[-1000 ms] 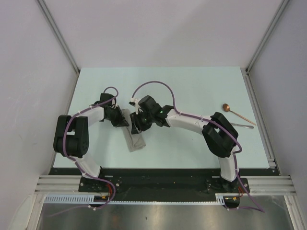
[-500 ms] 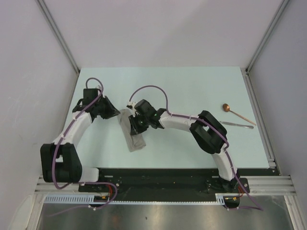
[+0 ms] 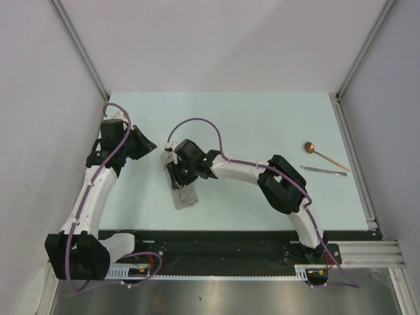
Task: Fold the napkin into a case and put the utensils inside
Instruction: Smooth out the smaller rectangle-folded napkin at the center of the board, then pick up the smaller rectangle-folded napkin from the center of the board.
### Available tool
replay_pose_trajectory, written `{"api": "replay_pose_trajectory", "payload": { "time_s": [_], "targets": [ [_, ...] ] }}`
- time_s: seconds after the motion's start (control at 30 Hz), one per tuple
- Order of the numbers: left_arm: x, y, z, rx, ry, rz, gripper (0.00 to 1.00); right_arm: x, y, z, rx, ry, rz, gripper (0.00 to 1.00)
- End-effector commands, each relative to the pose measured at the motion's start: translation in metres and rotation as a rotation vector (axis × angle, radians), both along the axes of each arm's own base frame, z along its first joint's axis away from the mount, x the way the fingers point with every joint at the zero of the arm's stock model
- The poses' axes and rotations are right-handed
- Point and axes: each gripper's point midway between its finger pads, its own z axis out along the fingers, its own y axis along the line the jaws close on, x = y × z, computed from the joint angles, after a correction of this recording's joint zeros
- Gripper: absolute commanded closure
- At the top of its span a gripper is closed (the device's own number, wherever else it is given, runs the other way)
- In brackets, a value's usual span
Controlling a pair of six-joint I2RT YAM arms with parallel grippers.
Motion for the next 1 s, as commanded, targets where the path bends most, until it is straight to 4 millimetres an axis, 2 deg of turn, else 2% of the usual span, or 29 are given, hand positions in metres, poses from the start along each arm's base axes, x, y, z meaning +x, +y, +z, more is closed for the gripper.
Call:
{"api": "replay_pose_trajectory", "payload": {
  "time_s": [0.0,0.1,0.3,0.33,0.37,0.43,0.53,0.63,0.67,0.7,0.73,0.8,0.83,0.9,0.93,0.97],
  "targets": [
    [0.003,0.002,0.024,0.009,-0.058,-0.003,0.77,0.029,0.004,0.018,-0.068,-0.113,-0.050,0.46],
    [0.003,0.001,0.025,0.008,-0.057,-0.008,0.77,0.031,0.005,0.016,-0.100,-0.121,-0.061,0.41],
    [0.003,0.000,0.028,-0.001,-0.062,-0.007,0.77,0.018,0.011,0.010,-0.186,-0.185,-0.073,0.34],
    [0.005,0.009,0.029,0.001,-0.060,0.022,0.77,0.017,0.012,0.009,-0.197,-0.190,-0.076,0.33],
    [0.004,0.011,0.031,0.002,-0.064,0.030,0.77,0.014,0.013,0.003,-0.216,-0.188,-0.071,0.33],
    [0.005,0.021,0.033,0.014,-0.059,0.092,0.77,0.012,0.018,0.004,-0.224,-0.218,-0.079,0.33],
    [0.003,0.042,0.026,0.032,0.005,0.234,0.74,0.012,0.020,-0.002,-0.252,-0.228,-0.100,0.34],
    [0.000,0.054,0.023,0.022,0.054,0.311,0.73,0.013,0.022,-0.007,-0.277,-0.249,-0.111,0.34],
    [-0.001,0.056,0.021,0.015,0.066,0.322,0.73,0.014,0.020,-0.009,-0.293,-0.254,-0.114,0.33],
    [-0.002,0.057,0.020,0.013,0.071,0.331,0.73,0.014,0.019,-0.020,-0.319,-0.249,-0.112,0.33],
    [-0.002,0.058,0.019,0.013,0.074,0.335,0.73,0.014,0.025,-0.016,-0.312,-0.257,-0.117,0.33],
    [-0.002,0.058,0.019,0.012,0.076,0.338,0.73,0.013,0.019,-0.031,-0.373,-0.264,-0.120,0.33],
    [-0.002,0.059,0.018,0.014,0.077,0.337,0.73,0.012,0.024,-0.030,-0.373,-0.274,-0.120,0.33],
    [-0.002,0.059,0.019,0.016,0.074,0.339,0.73,0.012,0.018,-0.036,-0.425,-0.295,-0.137,0.34],
    [-0.002,0.060,0.018,0.017,0.075,0.340,0.73,0.012,0.015,-0.046,-0.453,-0.297,-0.138,0.35],
    [-0.002,0.059,0.018,0.014,0.074,0.337,0.73,0.012,0.014,-0.043,-0.472,-0.313,-0.148,0.39]
  ]
}}
